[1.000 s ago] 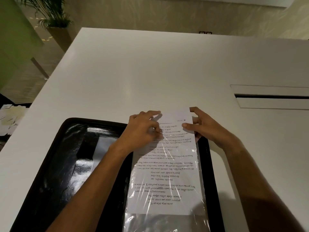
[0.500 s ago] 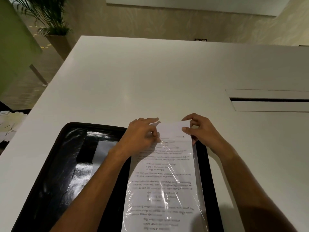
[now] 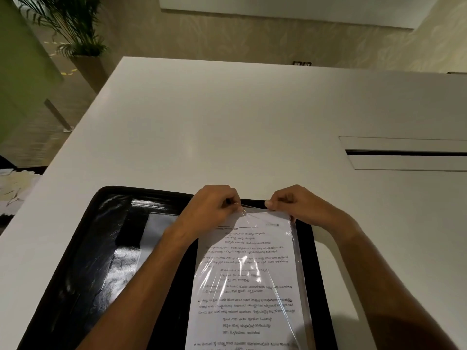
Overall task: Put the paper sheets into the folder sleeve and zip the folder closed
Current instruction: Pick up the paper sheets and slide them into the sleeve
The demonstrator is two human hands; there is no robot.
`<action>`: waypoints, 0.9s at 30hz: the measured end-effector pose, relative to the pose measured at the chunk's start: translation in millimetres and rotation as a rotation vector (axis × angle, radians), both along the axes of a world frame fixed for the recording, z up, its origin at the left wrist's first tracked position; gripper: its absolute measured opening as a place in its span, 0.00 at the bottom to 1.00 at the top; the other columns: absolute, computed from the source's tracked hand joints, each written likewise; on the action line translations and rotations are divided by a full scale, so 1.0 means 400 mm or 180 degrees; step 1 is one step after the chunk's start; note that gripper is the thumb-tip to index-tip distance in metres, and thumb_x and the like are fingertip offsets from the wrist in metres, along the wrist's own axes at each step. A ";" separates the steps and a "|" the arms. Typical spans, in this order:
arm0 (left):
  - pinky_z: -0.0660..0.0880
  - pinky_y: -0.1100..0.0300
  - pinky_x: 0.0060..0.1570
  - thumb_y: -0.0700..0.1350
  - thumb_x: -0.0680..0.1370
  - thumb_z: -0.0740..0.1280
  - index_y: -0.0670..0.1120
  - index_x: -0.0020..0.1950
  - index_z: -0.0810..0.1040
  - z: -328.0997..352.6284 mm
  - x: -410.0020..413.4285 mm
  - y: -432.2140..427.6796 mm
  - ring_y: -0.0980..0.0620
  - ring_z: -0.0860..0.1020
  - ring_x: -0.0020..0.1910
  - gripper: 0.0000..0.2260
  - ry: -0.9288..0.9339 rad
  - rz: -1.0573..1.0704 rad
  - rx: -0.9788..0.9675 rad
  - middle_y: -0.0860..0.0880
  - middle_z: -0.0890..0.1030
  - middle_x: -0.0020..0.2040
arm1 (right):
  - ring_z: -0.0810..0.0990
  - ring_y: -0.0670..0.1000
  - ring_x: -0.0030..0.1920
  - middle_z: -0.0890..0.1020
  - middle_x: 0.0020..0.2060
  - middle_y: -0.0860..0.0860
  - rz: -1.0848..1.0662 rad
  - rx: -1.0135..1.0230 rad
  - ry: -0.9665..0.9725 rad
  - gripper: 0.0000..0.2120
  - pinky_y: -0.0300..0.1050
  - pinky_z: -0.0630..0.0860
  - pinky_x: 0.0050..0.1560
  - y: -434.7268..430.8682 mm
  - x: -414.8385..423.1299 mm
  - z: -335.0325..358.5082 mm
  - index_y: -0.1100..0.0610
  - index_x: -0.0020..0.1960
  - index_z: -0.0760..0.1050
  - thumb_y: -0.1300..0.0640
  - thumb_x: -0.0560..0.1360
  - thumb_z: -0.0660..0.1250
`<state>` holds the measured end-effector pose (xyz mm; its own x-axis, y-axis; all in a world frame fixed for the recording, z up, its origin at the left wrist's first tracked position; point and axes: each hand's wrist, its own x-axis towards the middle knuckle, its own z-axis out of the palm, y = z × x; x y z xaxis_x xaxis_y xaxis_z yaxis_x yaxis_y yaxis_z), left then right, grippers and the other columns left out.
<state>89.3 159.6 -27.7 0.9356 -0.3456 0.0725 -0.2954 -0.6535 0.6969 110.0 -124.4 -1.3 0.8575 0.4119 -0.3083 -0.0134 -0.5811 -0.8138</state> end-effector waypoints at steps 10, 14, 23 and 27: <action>0.80 0.45 0.44 0.47 0.86 0.68 0.53 0.52 0.77 0.023 -0.028 -0.015 0.51 0.79 0.41 0.04 0.0019 -0.0111 0.0335 0.55 0.82 0.41 | 0.81 0.44 0.40 0.87 0.37 0.51 0.0631 -0.0190 0.0194 0.03 0.40 0.75 0.48 -0.003 0.007 -0.008 0.47 0.46 0.89 0.52 0.78 0.82; 0.81 0.42 0.46 0.49 0.87 0.66 0.53 0.53 0.75 0.026 -0.025 -0.015 0.46 0.81 0.42 0.04 0.0232 -0.0135 0.0347 0.51 0.84 0.42 | 0.81 0.38 0.39 0.89 0.42 0.48 0.0549 -0.0258 -0.0225 0.01 0.33 0.75 0.43 -0.003 0.007 -0.009 0.55 0.50 0.91 0.59 0.79 0.81; 0.82 0.51 0.48 0.48 0.84 0.72 0.56 0.48 0.79 0.026 -0.006 0.003 0.53 0.86 0.41 0.07 0.0661 -0.0110 -0.0082 0.54 0.88 0.40 | 0.89 0.51 0.50 0.92 0.49 0.53 0.0451 -0.0414 -0.0351 0.05 0.42 0.80 0.53 0.001 -0.017 0.005 0.58 0.55 0.91 0.59 0.81 0.78; 0.81 0.50 0.62 0.55 0.79 0.78 0.58 0.50 0.82 0.028 -0.013 0.026 0.61 0.86 0.43 0.06 0.0488 -0.0017 0.0031 0.59 0.88 0.40 | 0.90 0.54 0.51 0.91 0.47 0.54 0.0140 -0.0117 -0.0323 0.05 0.41 0.81 0.54 -0.020 -0.025 0.010 0.59 0.54 0.90 0.58 0.82 0.78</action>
